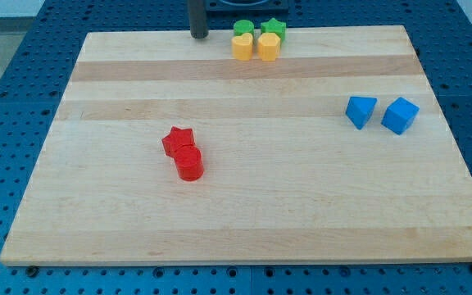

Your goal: Move green circle above yellow hexagon

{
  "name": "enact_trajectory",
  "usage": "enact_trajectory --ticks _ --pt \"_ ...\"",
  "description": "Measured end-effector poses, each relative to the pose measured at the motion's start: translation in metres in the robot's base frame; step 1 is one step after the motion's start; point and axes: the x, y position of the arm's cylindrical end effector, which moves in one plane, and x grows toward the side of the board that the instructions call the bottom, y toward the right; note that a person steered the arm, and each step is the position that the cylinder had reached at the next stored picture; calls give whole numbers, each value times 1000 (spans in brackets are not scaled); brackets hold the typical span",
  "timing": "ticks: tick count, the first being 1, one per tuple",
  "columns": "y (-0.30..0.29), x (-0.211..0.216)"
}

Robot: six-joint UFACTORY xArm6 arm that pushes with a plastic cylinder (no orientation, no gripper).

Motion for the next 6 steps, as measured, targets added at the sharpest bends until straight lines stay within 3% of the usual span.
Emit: enact_trajectory --ticks 6 --pt "62 2"
